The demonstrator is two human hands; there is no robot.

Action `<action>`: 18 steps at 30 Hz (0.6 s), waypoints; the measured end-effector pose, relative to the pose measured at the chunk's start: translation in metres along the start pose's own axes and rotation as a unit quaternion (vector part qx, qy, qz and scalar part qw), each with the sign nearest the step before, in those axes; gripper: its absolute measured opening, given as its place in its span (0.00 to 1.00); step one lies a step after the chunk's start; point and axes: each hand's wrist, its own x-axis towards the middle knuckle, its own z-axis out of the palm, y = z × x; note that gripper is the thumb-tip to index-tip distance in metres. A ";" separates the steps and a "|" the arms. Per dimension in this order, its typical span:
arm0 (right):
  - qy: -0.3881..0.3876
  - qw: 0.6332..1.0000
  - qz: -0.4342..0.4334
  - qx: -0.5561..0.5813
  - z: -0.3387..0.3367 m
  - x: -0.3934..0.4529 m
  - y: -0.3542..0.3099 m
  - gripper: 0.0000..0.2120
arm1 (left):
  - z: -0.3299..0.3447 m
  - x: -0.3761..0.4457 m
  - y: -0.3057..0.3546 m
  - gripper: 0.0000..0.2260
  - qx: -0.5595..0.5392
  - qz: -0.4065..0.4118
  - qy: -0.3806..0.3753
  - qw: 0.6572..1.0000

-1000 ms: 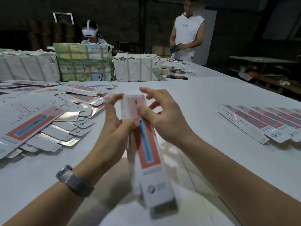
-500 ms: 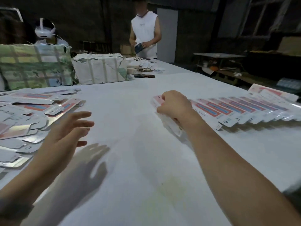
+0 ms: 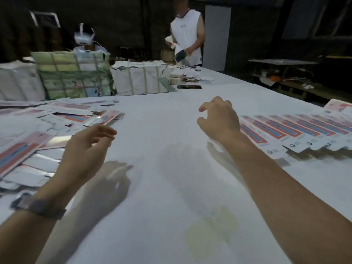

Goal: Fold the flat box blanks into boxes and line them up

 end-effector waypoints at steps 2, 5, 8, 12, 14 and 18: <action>-0.001 0.994 -0.069 0.081 0.003 -0.014 -0.029 0.12 | -0.017 0.008 -0.009 0.07 0.144 0.030 0.064 0.987; -0.049 0.977 -0.170 0.117 0.008 -0.040 -0.064 0.09 | -0.061 0.024 -0.030 0.17 0.356 -0.089 0.121 0.922; -0.085 0.959 -0.234 0.135 0.012 -0.059 -0.085 0.09 | -0.090 0.023 -0.053 0.27 0.455 -0.249 0.056 0.853; -0.103 0.947 -0.272 0.139 0.019 -0.067 -0.089 0.10 | -0.093 0.022 -0.062 0.29 0.502 -0.269 0.008 0.822; -0.100 0.945 -0.274 0.147 0.021 -0.067 -0.087 0.10 | -0.092 0.023 -0.062 0.26 0.521 -0.237 0.011 0.820; -0.094 0.943 -0.280 0.151 0.023 -0.067 -0.087 0.10 | -0.081 0.020 -0.059 0.18 0.545 -0.185 0.012 0.818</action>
